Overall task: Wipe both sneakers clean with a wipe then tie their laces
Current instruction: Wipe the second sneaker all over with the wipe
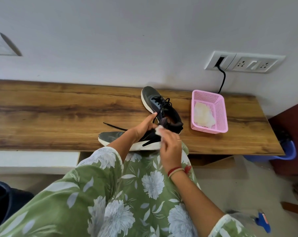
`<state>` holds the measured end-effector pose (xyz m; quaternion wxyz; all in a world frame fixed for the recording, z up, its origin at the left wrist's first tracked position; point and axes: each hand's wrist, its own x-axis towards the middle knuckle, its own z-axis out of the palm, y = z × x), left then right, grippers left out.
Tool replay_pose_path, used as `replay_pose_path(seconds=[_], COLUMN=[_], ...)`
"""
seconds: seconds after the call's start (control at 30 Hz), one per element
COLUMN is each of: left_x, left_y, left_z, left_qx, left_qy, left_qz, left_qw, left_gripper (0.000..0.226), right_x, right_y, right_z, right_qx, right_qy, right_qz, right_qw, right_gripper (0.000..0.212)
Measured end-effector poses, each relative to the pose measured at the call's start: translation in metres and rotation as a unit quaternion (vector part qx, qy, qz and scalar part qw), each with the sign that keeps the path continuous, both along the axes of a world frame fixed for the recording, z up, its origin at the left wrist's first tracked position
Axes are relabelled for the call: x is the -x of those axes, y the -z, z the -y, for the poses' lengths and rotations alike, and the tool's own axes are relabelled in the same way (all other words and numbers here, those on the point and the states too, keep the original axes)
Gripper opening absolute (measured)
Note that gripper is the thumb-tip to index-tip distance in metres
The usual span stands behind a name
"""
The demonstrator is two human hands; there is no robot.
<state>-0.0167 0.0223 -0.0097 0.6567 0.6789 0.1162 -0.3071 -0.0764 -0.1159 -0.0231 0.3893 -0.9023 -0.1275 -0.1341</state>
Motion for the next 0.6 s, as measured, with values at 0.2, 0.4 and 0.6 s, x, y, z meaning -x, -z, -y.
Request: replay_pose_path(seconds=[0.2, 0.4, 0.6], left_x=[0.002, 0.011, 0.017], left_y=[-0.004, -0.014, -0.043], left_z=[0.003, 0.0, -0.021], left_qx=[0.007, 0.046, 0.079], left_qy=[-0.018, 0.005, -0.01], left_qz=[-0.009, -0.01, 0.085], left_qw=[1.0, 0.999, 0.993], left_gripper=[0.069, 0.075, 0.104], right_x=[0.007, 0.019, 0.045], right_y=[-0.004, -0.008, -0.073], right_z=[-0.009, -0.013, -0.005], right_qx=[0.1, 0.099, -0.35], right_qy=[-0.121, -0.21, 0.032], right_qz=[0.036, 0.097, -0.052], right_qw=[0.987, 0.968, 0.935], right_gripper=[0.039, 0.04, 0.023])
